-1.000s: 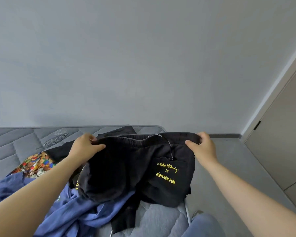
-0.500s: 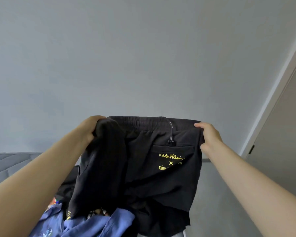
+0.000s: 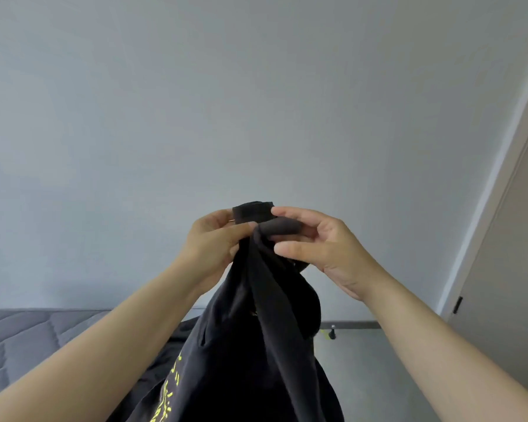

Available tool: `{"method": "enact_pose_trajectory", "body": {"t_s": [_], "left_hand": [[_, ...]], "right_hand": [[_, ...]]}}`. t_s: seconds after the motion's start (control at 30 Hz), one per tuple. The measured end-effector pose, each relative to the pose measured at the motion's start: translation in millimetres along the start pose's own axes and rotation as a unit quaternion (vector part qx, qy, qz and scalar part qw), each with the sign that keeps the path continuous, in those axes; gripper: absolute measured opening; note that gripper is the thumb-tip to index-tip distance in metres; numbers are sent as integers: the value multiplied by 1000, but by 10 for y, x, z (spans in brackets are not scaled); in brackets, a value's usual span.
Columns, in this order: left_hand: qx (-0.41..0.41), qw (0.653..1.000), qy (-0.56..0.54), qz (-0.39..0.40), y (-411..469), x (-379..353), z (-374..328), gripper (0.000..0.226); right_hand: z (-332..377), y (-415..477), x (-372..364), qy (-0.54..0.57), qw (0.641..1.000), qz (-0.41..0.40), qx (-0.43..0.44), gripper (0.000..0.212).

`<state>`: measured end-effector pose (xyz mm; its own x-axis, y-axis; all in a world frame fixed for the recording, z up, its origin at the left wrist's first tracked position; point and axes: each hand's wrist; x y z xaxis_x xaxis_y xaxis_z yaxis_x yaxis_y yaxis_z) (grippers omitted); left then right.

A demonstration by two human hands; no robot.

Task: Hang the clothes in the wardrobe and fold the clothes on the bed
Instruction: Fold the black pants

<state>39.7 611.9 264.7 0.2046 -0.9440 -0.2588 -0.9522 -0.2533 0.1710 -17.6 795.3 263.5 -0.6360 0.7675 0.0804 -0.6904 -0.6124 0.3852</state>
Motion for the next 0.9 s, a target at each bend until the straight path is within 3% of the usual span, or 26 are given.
{"method": "enact_pose_trajectory", "body": {"t_s": [0.07, 0.23, 0.33, 0.47, 0.63, 0.77, 0.9], "left_hand": [[-11, 999, 19, 22, -46, -25, 11, 25], [-9, 998, 17, 65, -129, -34, 81, 29], [-21, 996, 33, 80, -137, 3, 66, 28], [-41, 995, 65, 67, -119, -3, 8, 25], [-116, 979, 168, 15, -50, 61, -143, 22], [-116, 969, 190, 111, -115, 48, -210, 22], [-145, 958, 222, 109, -142, 81, -209, 25]], "right_hand": [[14, 32, -43, -96, 995, -26, 22, 42], [-100, 59, -97, -208, 962, -161, 71, 17], [-167, 64, -58, -293, 929, -220, 58, 34], [-157, 55, -94, -287, 938, -178, 79, 20], [31, 65, -62, -390, 901, -124, 143, 26], [155, 110, -95, -480, 863, -86, 129, 34], [194, 118, -141, -512, 846, -61, 138, 37]]}}
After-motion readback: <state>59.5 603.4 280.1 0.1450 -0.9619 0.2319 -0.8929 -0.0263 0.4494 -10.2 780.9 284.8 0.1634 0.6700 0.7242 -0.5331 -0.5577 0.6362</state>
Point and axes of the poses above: each hand's wrist, its own y-axis towards the middle knuckle, its own x-axis out of the back of the hand, z = x × y, and after that the axes turned 1 degree about -z, right-handed
